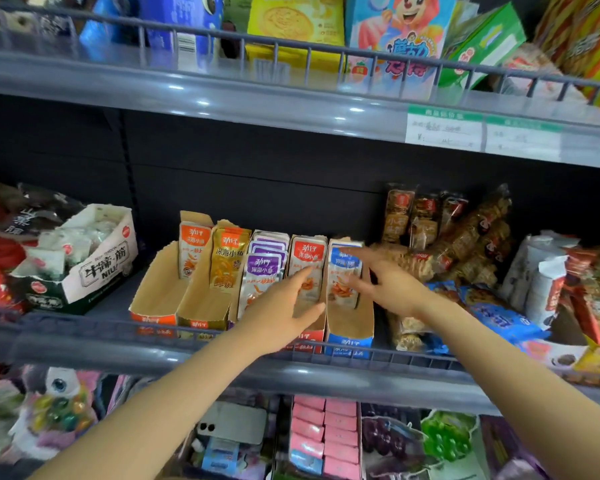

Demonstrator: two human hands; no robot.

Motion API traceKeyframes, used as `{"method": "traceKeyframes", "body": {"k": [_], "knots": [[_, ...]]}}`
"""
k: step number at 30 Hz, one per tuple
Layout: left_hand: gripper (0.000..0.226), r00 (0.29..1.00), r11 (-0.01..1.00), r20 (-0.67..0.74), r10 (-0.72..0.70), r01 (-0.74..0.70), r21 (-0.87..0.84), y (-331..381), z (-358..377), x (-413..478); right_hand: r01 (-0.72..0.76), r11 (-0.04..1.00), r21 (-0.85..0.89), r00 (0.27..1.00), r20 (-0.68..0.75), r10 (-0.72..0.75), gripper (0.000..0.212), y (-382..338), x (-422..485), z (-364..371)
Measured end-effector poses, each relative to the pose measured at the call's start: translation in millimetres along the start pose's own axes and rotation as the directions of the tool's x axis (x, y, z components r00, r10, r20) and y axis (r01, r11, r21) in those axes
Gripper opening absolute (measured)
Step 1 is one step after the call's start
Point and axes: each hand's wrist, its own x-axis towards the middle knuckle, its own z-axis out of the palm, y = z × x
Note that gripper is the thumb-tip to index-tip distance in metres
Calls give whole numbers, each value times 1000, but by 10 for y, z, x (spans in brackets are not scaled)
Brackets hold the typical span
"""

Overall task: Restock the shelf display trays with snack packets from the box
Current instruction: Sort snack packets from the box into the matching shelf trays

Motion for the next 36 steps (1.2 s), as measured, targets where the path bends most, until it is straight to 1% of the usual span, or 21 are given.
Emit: {"method": "traceKeyframes", "body": {"k": [4, 8, 12, 14, 15, 16, 18, 19, 21, 22, 23, 25, 26, 27, 29, 30, 31, 32, 33, 34, 36], "knots": [[72, 999, 994, -1, 35, -35, 104, -276, -24, -706, 108, 987, 115, 988, 95, -119, 55, -249, -661, 504], [70, 992, 988, 96, -77, 64, 138, -727, 232, -1464, 49, 993, 107, 962, 261, -76, 57, -275, -1233, 1297], [67, 960, 961, 196, -200, 153, 230, -1087, 552, -2146, -85, 982, 169, 922, 387, 14, 52, -361, -1766, 2040], [81, 917, 948, 273, -292, 240, 208, -1276, 718, -2407, -173, 969, 175, 880, 470, 72, 53, -394, -1972, 2356], [92, 885, 938, 318, -341, 299, 174, -1384, 822, -2518, -223, 957, 185, 852, 515, 99, 59, -423, -2057, 2482], [93, 854, 926, 358, -377, 345, 152, -1489, 924, -2611, -275, 937, 216, 828, 549, 117, 73, -428, -2135, 2630], [73, 803, 903, 414, -427, 399, 158, -1669, 1104, -2745, -371, 890, 264, 800, 578, 162, 106, -394, -2247, 2897], [68, 767, 886, 448, -459, 435, 162, -1744, 1184, -2802, -440, 862, 251, 765, 607, 214, 107, -388, -2290, 3013], [67, 704, 856, 508, -497, 492, 155, -1831, 1320, -2874, -575, 800, 173, 665, 668, 334, 77, -355, -2328, 3190], [68, 674, 843, 534, -510, 514, 156, -1865, 1383, -2900, -627, 761, 169, 634, 678, 372, 63, -287, -2348, 3310], [68, 651, 832, 556, -517, 535, 147, -1885, 1439, -2919, -659, 735, 161, 614, 680, 401, 57, -228, -2377, 3403], [68, 627, 822, 582, -518, 553, 136, -1942, 1567, -2955, -698, 704, 131, 603, 637, 480, 56, -39, -2420, 3618], [68, 622, 824, 589, -516, 548, 144, -1959, 1631, -2965, -722, 682, 119, 587, 627, 513, 62, 251, -2482, 3893], [67, 628, 832, 589, -508, 534, 149, -1971, 1690, -2968, -747, 657, 104, 560, 631, 537, 77, 624, -2556, 4266], [66, 643, 845, 584, -495, 513, 151, -1998, 1813, -2956, -764, 637, 106, 563, 591, 578, 115, 980, -2668, 4666], [64, 653, 856, 583, -483, 492, 159, -1995, 1870, -2939, -776, 621, 110, 556, 583, 592, 119, 995, -2715, 4719], [62, 666, 872, 583, -466, 459, 173, -1992, 1932, -2920, -782, 602, 159, 567, 581, 583, 108, 804, -2709, 4575], [59, 682, 889, 581, -444, 417, 190, -1976, 1989, -2897, -784, 587, 201, 584, 561, 587, 88, 618, -2687, 4416], [57, 698, 903, 578, -422, 380, 200, -1952, 2041, -2871, -792, 555, 254, 592, 541, 597, 73, 223, -2589, 4051], [55, 716, 917, 574, -396, 346, 201, -1930, 2098, -2844, -801, 527, 285, 590, 530, 609, 68, 148, -2564, 3971], [53, 737, 938, 581, -345, 287, 194, -1887, 2218, -2787, -809, 505, 302, 587, 459, 667, 70, 168, -2550, 3976]]}}
